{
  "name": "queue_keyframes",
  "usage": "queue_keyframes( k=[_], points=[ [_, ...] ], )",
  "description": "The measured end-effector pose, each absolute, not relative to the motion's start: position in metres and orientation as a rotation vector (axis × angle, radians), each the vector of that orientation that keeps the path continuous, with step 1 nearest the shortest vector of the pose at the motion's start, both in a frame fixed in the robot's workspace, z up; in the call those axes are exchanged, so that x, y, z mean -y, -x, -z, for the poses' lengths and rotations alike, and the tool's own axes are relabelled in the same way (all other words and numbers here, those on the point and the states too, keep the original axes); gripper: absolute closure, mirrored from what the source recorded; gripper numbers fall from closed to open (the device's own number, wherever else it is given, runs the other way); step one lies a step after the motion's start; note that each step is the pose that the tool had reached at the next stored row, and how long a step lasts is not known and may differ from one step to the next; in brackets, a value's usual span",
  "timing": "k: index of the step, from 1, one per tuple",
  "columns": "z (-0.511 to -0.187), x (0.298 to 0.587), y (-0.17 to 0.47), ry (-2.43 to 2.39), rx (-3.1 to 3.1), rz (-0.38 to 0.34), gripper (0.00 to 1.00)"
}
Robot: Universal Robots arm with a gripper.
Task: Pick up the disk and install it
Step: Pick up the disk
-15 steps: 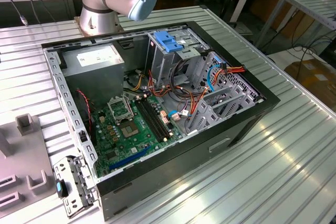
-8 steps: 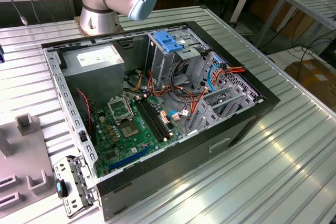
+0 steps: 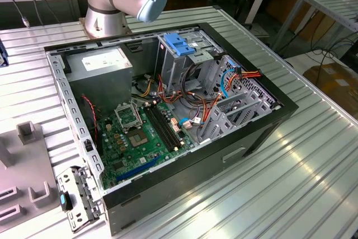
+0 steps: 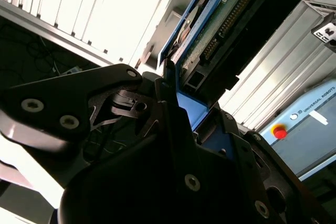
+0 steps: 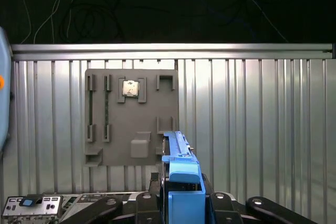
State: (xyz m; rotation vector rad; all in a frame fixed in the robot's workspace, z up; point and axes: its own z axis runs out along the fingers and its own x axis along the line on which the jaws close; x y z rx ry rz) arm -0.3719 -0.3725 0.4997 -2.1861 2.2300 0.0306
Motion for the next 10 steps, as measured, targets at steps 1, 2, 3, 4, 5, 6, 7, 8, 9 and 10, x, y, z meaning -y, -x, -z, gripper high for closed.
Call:
queue_keyframes(
  k=[1,2,3,4,5,6,7,8,9,10],
  points=[
    [-0.4996,0.3725,0.3713,2.186,-2.230,-0.030,0.63],
    [-0.4996,0.3725,0.3704,2.186,-2.230,-0.031,0.63],
    [-0.4997,0.3725,0.3697,2.186,-2.230,-0.031,0.63],
    [-0.4997,0.3725,0.3691,2.186,-2.230,-0.031,0.63],
    [-0.4996,0.3725,0.3680,2.186,-2.230,-0.031,0.63],
    [-0.4996,0.3725,0.3671,2.186,-2.230,-0.031,0.63],
    [-0.4997,0.3725,0.3661,2.186,-2.230,-0.031,0.63],
    [-0.4997,0.3725,0.3656,2.186,-2.230,-0.031,0.63],
    [-0.4997,0.3725,0.3650,2.186,-2.230,-0.031,0.63],
    [-0.4996,0.3725,0.3642,2.186,-2.230,-0.031,0.63]
  ],
)
